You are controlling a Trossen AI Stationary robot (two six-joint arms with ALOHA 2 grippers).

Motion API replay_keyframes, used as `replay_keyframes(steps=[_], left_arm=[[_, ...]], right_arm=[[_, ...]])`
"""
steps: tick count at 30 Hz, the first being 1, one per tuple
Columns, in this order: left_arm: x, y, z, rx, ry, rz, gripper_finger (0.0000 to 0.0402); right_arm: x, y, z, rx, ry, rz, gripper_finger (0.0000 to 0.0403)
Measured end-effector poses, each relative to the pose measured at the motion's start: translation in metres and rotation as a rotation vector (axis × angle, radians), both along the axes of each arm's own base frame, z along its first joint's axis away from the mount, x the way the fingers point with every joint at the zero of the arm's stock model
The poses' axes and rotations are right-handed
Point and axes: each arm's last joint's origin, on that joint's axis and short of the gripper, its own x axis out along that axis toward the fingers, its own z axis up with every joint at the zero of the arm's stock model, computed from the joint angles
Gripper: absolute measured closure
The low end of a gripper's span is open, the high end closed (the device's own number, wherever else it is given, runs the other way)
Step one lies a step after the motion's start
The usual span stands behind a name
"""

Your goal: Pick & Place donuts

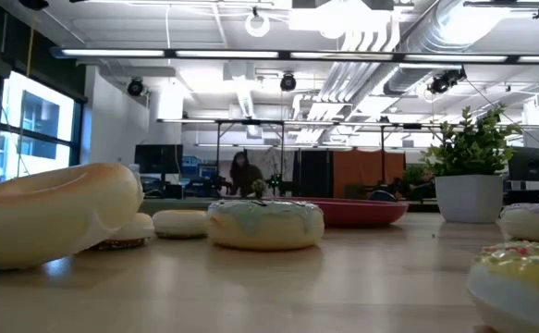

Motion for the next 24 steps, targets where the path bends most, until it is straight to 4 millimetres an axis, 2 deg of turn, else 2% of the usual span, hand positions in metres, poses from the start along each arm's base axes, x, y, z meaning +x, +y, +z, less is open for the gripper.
replay_keyframes(steps=[8, 12, 17, 20, 24], left_arm=[[0.001, 0.000, 0.005, -0.004, -0.052, -0.006, 0.0401], [0.007, 0.000, 0.011, -0.083, -0.119, -0.004, 0.0401], [0.021, -0.003, 0.018, -0.248, -0.196, -0.108, 0.0401], [0.030, -0.005, 0.022, -0.254, -0.226, -0.197, 0.0401], [0.047, -0.004, 0.020, -0.334, -0.224, -0.169, 0.0401]], right_arm=[[0.000, 0.000, 0.000, -0.012, 0.001, -0.007, 0.0402], [-0.002, -0.003, 0.004, -0.039, -0.032, -0.134, 0.0402], [-0.010, -0.006, 0.014, 0.127, -0.180, -0.179, 0.0402], [-0.017, -0.009, 0.021, 0.263, -0.295, -0.214, 0.0402], [-0.023, -0.011, 0.025, 0.322, -0.375, -0.250, 0.0402]])
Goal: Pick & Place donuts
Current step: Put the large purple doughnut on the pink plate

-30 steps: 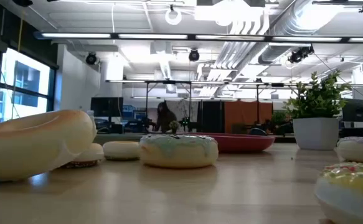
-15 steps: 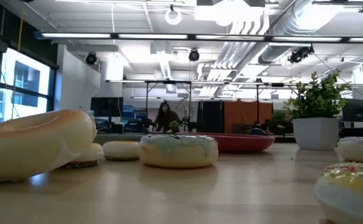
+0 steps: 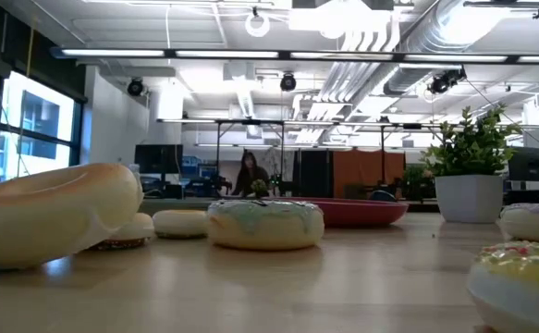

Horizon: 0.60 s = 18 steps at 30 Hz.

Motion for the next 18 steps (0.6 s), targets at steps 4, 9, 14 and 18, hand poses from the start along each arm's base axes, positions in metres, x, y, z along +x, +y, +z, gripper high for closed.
replay_keyframes(steps=[4, 9, 14, 18], left_arm=[[0.017, 0.003, -0.015, -0.059, 0.135, 0.071, 0.0401], [0.024, 0.000, -0.029, -0.136, 0.336, 0.059, 0.0401], [0.018, -0.002, -0.002, -0.085, 0.317, 0.031, 0.0401], [0.000, -0.001, 0.019, 0.006, 0.368, 0.066, 0.0401]], right_arm=[[-0.002, -0.002, 0.001, 0.057, -0.021, -0.032, 0.0402], [0.008, 0.000, -0.001, 0.018, 0.022, 0.023, 0.0402], [0.055, 0.006, -0.005, -0.024, 0.162, 0.196, 0.0402], [0.097, 0.004, -0.016, 0.078, 0.351, 0.153, 0.0396]])
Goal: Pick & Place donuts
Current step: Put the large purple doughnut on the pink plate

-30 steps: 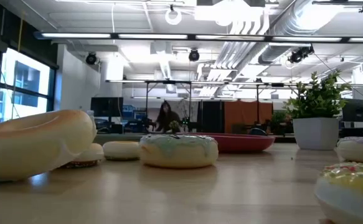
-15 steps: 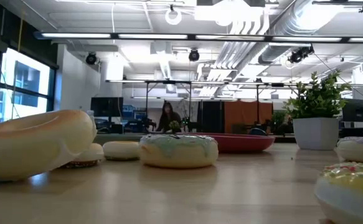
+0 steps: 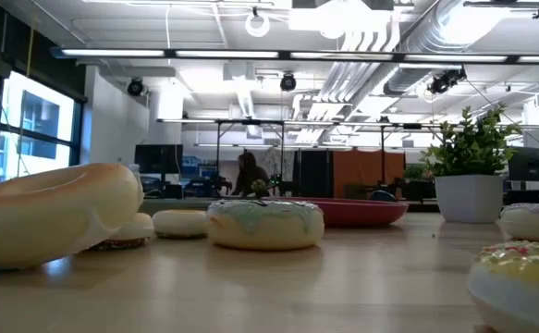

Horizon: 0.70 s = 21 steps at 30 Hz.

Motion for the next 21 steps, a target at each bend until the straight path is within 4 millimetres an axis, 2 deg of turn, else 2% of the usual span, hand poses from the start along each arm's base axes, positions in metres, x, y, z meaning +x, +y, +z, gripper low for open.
replay_keyframes(steps=[5, 9, 12, 17, 21], left_arm=[[-0.009, 0.000, 0.002, 0.049, 0.068, -0.012, 0.0401], [-0.009, 0.000, 0.002, 0.099, 0.066, -0.055, 0.0402], [-0.008, -0.001, 0.001, 0.153, 0.073, -0.078, 0.0402], [-0.010, -0.001, -0.003, 0.211, 0.124, -0.108, 0.0402], [-0.010, -0.001, -0.005, 0.238, 0.149, -0.123, 0.0402]], right_arm=[[0.025, 0.001, -0.017, 0.276, 0.291, 0.065, 0.0334], [0.038, 0.005, -0.028, 0.483, 0.465, 0.198, 0.0263], [0.044, 0.011, -0.040, 0.652, 0.634, 0.321, 0.0227], [0.053, 0.030, -0.069, 0.934, 0.965, 0.407, 0.0223], [0.060, 0.051, -0.090, 1.022, 1.210, 0.382, 0.0241]])
